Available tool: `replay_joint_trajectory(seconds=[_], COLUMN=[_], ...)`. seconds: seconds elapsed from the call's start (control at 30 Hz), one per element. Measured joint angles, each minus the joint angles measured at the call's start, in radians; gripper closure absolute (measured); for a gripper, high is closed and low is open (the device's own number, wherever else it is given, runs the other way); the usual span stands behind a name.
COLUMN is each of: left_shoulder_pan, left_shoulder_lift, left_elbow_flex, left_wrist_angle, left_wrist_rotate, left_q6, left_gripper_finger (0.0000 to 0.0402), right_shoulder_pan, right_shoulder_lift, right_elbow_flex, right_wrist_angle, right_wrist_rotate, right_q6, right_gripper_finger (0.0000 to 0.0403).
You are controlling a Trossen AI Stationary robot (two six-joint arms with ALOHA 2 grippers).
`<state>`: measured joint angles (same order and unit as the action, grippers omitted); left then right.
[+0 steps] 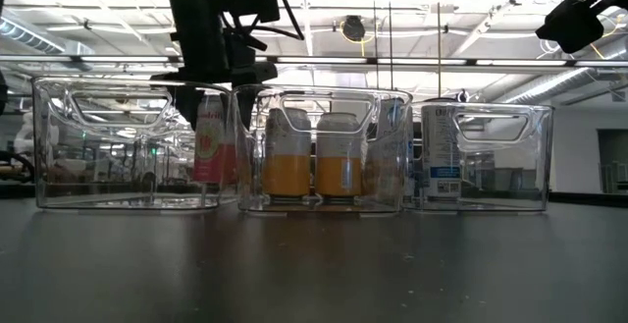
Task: Sort soda cans
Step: Put the right red soda can into the left transparent bin
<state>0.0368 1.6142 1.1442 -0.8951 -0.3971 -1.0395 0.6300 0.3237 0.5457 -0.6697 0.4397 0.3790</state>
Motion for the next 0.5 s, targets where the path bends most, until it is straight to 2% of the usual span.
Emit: replay_joint_trajectory(seconds=[0.5], left_shoulder_pan=[-0.007], left_shoulder_lift=[0.0], left_elbow_flex=[0.0], left_wrist_angle=[-0.003], left_wrist_rotate=[0.005], left_q6=[0.008], left_gripper_finger=[0.0061], right_shoulder_pan=[0.0], right_shoulder_lift=[0.0], right_elbow_flex=[0.0], right_wrist_angle=[0.001], right_wrist_rotate=[0.0], right_q6=[0.0], right_gripper_finger=[0.0014])
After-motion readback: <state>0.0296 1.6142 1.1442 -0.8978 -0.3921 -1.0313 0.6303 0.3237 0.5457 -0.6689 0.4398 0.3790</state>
